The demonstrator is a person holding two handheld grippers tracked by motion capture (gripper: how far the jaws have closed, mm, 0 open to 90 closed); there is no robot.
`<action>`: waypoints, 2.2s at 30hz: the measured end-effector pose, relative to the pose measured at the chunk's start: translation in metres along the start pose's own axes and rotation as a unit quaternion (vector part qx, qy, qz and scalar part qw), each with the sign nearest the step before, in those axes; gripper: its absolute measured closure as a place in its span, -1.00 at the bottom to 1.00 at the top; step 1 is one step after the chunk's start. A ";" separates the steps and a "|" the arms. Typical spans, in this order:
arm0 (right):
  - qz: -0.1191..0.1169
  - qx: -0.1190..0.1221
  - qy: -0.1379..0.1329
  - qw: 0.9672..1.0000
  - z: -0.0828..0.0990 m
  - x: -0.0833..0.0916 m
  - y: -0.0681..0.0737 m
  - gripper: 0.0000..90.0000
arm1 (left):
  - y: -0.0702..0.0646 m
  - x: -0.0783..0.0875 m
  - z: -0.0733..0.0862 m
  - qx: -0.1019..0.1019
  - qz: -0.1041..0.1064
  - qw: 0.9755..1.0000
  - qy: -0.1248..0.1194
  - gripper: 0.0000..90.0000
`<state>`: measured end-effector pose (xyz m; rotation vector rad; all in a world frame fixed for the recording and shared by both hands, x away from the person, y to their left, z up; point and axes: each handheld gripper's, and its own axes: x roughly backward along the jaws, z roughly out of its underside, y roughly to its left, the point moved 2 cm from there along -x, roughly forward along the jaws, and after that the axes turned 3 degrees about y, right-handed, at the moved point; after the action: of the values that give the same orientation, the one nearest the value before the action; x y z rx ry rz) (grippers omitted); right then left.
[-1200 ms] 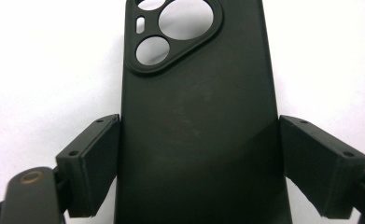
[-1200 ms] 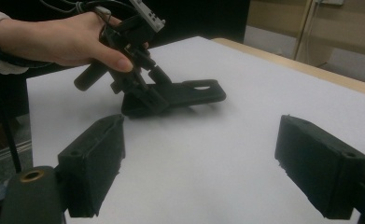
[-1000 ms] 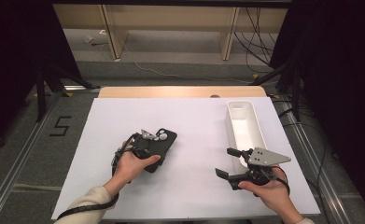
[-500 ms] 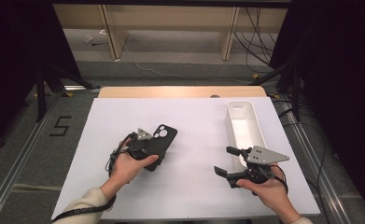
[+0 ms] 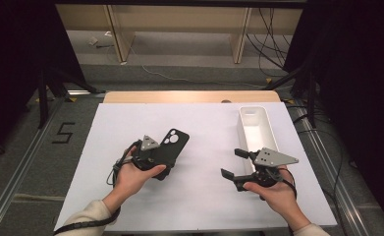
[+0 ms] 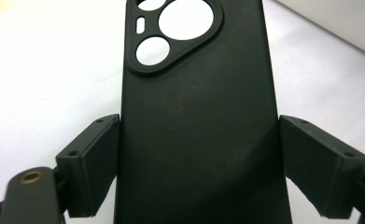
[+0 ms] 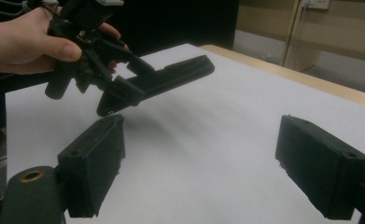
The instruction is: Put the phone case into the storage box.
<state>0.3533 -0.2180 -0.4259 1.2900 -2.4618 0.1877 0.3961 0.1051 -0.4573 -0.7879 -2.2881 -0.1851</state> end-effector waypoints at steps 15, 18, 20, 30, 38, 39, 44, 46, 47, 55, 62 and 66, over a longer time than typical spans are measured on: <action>0.010 -0.007 -0.003 1.000 -0.021 -0.027 -0.003 -0.62 | -0.015 0.006 0.004 -0.026 0.018 0.999 -0.020 -0.65; 0.012 -0.007 0.001 1.000 -0.023 -0.035 -0.003 -0.62 | -0.017 0.009 0.004 -0.031 0.022 0.999 -0.024 -0.65; 0.013 -0.007 0.001 1.000 -0.025 -0.039 -0.004 -0.62 | -0.019 0.009 0.005 -0.034 0.025 0.999 -0.028 -0.65; 0.021 -0.014 -0.001 1.000 -0.034 -0.050 -0.008 -0.61 | -0.035 0.007 0.009 -0.061 0.044 0.997 -0.033 -0.65; 0.022 -0.022 0.005 0.999 -0.037 -0.061 -0.011 -0.60 | -0.046 0.007 0.010 -0.078 0.051 0.995 -0.036 -0.65; 0.022 -0.023 0.006 0.999 -0.037 -0.064 -0.011 -0.59 | -0.048 0.007 0.010 -0.080 0.052 0.995 -0.036 -0.65; 0.020 -0.031 0.016 0.999 -0.036 -0.074 -0.010 -0.56 | -0.055 0.006 0.010 -0.087 0.059 0.994 -0.038 -0.65; 0.017 -0.035 0.020 0.999 -0.036 -0.078 -0.010 -0.55 | -0.057 0.006 0.010 -0.088 0.061 0.993 -0.039 -0.65; 0.014 -0.036 0.021 0.999 -0.036 -0.080 -0.009 -0.54 | -0.058 0.006 0.010 -0.089 0.062 0.993 -0.039 -0.65; 0.006 -0.050 0.029 0.998 -0.035 -0.091 -0.007 -0.48 | -0.062 0.006 0.009 -0.094 0.065 0.992 -0.045 -0.65; 0.003 -0.056 0.034 0.998 -0.034 -0.096 -0.007 -0.41 | -0.066 0.007 0.009 -0.092 0.073 0.992 -0.048 -0.65; 0.000 -0.066 0.038 0.997 -0.034 -0.098 -0.007 -0.31 | -0.067 0.007 0.008 -0.095 0.068 0.992 -0.051 -0.65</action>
<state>0.4179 -0.1374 -0.4310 1.2040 -2.3678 0.0712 0.3481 0.0578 -0.4530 -1.0709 -2.3252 -0.3105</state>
